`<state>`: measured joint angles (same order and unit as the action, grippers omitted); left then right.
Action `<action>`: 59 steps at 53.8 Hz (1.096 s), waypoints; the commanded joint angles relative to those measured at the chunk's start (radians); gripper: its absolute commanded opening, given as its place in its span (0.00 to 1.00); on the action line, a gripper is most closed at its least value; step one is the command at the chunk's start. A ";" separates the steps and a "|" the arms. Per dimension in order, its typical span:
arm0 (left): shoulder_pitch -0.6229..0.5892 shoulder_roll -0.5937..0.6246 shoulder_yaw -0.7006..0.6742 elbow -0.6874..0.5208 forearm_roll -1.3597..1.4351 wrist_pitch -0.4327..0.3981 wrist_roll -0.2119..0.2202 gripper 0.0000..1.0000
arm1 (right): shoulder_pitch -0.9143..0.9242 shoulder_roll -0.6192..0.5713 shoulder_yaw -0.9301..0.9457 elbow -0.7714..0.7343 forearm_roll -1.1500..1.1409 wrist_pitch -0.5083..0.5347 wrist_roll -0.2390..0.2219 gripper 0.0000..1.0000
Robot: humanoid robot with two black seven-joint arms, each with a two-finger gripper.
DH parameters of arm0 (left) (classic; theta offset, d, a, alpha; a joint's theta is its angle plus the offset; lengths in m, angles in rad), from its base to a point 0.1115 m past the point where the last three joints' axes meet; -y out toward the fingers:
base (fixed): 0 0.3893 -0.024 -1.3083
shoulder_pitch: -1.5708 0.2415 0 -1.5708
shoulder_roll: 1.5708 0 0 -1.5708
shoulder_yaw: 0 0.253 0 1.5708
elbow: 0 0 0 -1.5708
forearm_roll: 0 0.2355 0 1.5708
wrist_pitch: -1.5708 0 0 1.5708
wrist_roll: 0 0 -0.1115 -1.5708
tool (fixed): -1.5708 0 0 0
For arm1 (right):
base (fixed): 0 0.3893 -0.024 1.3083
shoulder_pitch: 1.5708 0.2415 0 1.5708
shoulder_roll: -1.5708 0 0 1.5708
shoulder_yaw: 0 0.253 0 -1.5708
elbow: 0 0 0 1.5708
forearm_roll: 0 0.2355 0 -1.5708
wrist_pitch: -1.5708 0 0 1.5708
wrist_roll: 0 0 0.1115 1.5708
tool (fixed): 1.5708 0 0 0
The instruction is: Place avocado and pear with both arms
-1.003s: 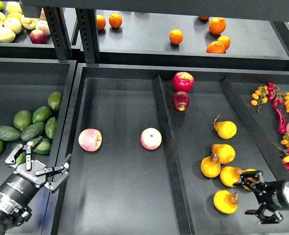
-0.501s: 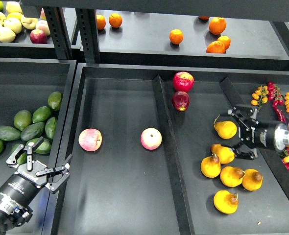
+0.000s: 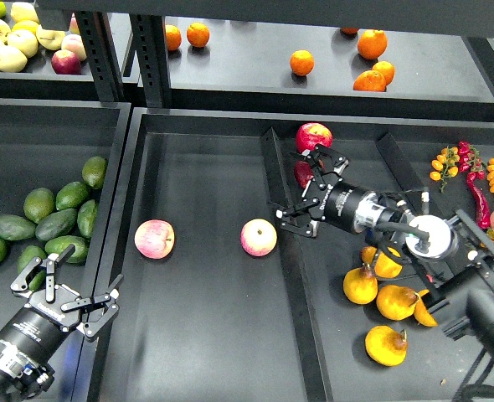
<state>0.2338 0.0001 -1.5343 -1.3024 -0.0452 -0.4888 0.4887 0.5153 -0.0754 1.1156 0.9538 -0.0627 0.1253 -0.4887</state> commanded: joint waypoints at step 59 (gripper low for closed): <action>-0.100 0.000 0.134 0.041 -0.005 0.000 0.000 0.99 | -0.514 0.075 0.138 0.078 0.201 0.363 0.252 0.99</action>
<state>0.1729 0.0001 -1.3987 -1.2549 -0.0442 -0.4884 0.4887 0.0484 -0.0001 1.2606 0.9818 0.0381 0.4886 -0.2501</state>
